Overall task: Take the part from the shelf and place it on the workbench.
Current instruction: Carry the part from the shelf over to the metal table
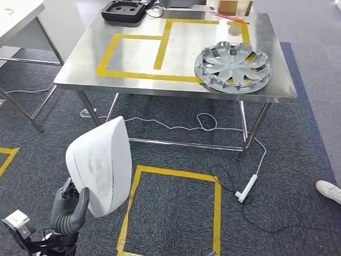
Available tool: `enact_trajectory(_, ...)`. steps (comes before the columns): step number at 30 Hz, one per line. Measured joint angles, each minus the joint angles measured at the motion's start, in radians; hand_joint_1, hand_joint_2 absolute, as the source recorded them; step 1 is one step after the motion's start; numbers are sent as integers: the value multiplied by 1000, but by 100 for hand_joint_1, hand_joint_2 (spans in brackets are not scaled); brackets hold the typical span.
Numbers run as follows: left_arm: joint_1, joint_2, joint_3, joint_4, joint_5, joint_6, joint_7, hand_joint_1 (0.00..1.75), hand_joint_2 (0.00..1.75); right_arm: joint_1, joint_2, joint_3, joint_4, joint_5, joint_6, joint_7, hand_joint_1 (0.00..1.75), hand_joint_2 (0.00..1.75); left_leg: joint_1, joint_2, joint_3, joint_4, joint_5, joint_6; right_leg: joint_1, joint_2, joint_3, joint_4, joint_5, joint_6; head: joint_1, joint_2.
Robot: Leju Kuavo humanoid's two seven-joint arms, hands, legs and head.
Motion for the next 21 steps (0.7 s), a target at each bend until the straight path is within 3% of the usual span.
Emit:
enact_trajectory(2,2,1,1,-3,0,1,0,175,175,0,-1,3,0,0,0,-1,0,0,3,-11,33,-87,71,0,-3,29,2,0,1,4,0,0)
enact_trajectory(4,1,2,1,-8,0,1,1,175,175,-3,-3,5,0,-3,0,-4,0,0,11,-54,89,-218,130,0,-2,56,-1,6,1,15,-3,0)
enact_trajectory(6,-3,3,2,-10,-2,-1,2,175,175,-3,-6,5,0,-12,0,-10,0,0,14,-83,110,-271,140,8,-3,74,-8,7,2,30,-6,0)
enact_trajectory(7,-7,4,2,-11,-2,-3,3,175,175,0,-7,4,0,-18,0,-15,0,0,13,-79,111,-274,139,17,-5,81,-13,3,4,37,-6,0)
enact_trajectory(8,-12,5,2,-11,-3,-6,5,175,175,3,-8,4,0,-24,-2,-20,0,0,12,-72,111,-275,142,25,-7,77,-16,1,4,44,-5,0)
enact_trajectory(10,-24,6,-1,-11,-1,-9,8,175,175,5,-9,4,0,-33,-6,-28,0,0,13,-59,113,-279,146,41,-5,29,-35,35,-19,53,1,0)
enact_trajectory(12,-28,8,-3,-11,1,-10,10,175,175,-1,-10,4,0,-36,-9,-33,0,0,10,-42,114,-280,145,50,-1,-27,-91,156,-86,58,8,0)
enact_trajectory(14,-29,10,-3,-10,1,-10,11,175,175,-4,-10,4,0,-37,-10,-35,0,0,5,-25,115,-279,143,53,-1,-40,-149,278,-134,60,10,0)
enact_trajectory(15,-30,11,-3,-10,2,-12,12,175,175,-3,-11,4,0,-39,-11,-35,0,0,3,-19,117,-279,142,53,-1,-41,-152,290,-130,59,10,0)
enact_trajectory(16,-32,12,-4,-10,3,-14,13,175,175,-2,-12,3,0,-42,-14,-34,0,0,2,-15,119,-279,141,53,-1,-41,-133,257,-106,56,10,0)
enact_trajectory(19,-52,15,-9,-7,11,-30,23,175,175,-2,-14,1,0,-58,-24,-36,0,0,-3,-12,126,-278,136,47,3,-46,-23,56,-23,42,9,0)
enact_trajectory(21,-76,17,-13,1,21,-41,34,175,175,-3,-14,-2,0,-67,-28,-57,0,0,-5,-12,127,-279,135,38,8,-48,5,8,-12,34,8,0)
